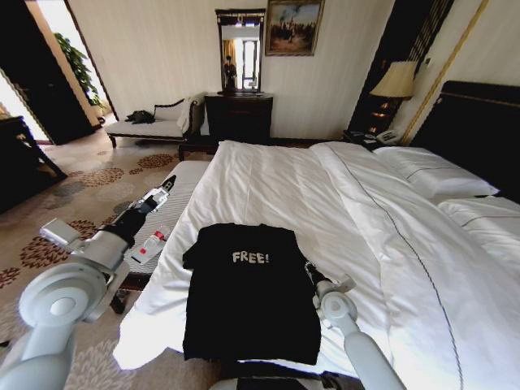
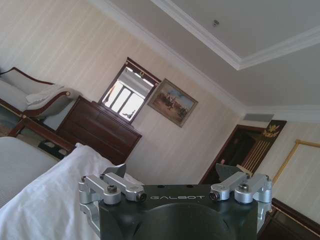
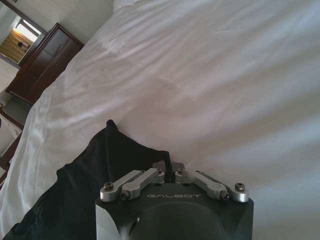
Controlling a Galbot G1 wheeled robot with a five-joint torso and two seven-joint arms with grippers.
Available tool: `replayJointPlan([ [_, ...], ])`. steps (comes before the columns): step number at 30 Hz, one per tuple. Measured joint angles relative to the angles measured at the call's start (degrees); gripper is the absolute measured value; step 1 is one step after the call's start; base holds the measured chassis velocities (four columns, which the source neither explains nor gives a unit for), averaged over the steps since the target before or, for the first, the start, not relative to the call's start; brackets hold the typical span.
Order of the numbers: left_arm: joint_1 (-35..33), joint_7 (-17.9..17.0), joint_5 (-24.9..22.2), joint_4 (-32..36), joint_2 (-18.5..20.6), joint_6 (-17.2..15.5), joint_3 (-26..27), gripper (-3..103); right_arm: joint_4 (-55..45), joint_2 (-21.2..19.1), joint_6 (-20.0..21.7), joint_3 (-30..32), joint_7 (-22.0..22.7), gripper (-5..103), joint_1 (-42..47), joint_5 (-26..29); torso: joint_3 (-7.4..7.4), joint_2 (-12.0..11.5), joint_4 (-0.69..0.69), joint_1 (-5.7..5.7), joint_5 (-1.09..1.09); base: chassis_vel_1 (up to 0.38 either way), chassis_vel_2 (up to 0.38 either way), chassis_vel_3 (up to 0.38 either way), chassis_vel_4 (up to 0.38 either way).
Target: Fold the clothes on the bed.
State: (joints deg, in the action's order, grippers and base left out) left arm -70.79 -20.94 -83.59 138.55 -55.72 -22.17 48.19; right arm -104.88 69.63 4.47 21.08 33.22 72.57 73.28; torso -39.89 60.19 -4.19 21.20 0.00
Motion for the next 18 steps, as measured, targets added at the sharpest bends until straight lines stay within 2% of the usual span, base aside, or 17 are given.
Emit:
replayJointPlan([
  [3,0.1,0.0,0.2,0.0,0.0,-0.1,0.0,100,0.0,-0.5,0.0,-0.1,0.0,1,0.1,0.0,0.00,0.0,0.00,0.00,0.00,0.000,0.000,0.000,0.000],
  [9,0.1,0.0,0.3,-0.2,-0.1,-0.2,0.0,100,0.2,-1.7,-0.3,-0.1,0.0,0,-0.9,-0.1,0.00,0.0,0.00,0.00,0.01,0.000,0.000,0.000,0.000],
  [17,0.2,-0.1,0.4,-0.7,-0.3,-0.2,0.1,100,2.8,-9.8,-1.3,-1.0,-1.5,0,-6.6,-1.2,0.00,0.0,0.00,0.00,0.02,0.000,0.000,0.000,0.000],
  [18,0.2,-0.1,0.4,-0.7,-0.3,-0.2,0.1,100,2.8,-9.8,-1.3,-1.0,-1.5,0,-6.6,-1.2,0.00,0.0,0.00,0.00,0.02,0.000,0.000,0.000,0.000],
])
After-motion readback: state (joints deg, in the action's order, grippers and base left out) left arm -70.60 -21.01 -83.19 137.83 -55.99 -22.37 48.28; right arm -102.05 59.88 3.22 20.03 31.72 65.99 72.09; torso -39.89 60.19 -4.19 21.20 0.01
